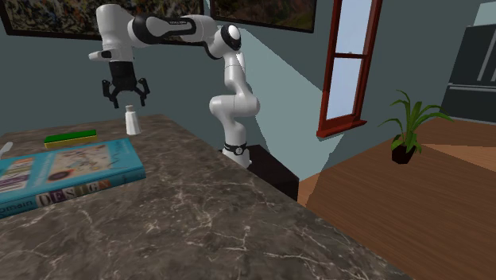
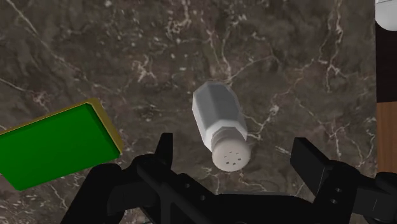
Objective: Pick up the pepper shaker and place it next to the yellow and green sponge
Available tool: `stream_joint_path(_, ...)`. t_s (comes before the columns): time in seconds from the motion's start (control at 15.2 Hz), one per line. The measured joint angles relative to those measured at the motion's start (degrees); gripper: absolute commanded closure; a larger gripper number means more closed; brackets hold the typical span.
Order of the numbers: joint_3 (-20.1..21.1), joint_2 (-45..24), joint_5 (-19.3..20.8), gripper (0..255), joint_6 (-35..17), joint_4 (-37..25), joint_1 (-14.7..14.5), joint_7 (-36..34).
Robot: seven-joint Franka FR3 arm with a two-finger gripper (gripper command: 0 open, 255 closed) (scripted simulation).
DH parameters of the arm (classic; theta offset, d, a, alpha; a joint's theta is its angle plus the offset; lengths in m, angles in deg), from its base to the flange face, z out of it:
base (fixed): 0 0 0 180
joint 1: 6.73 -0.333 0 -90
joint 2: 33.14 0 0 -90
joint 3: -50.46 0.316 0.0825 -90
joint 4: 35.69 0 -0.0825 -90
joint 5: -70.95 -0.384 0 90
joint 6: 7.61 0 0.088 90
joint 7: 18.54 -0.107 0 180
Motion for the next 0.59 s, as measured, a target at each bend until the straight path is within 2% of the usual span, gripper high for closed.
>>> stream_joint_path(0.2, 1.09, 0.03, -0.54, 0, 4.00, -3.88, -0.11, 0.08)
stream_joint_path(0.59, 0.95, -0.38, -0.82, 0, 4.76, -4.99, -0.36, 0.34)
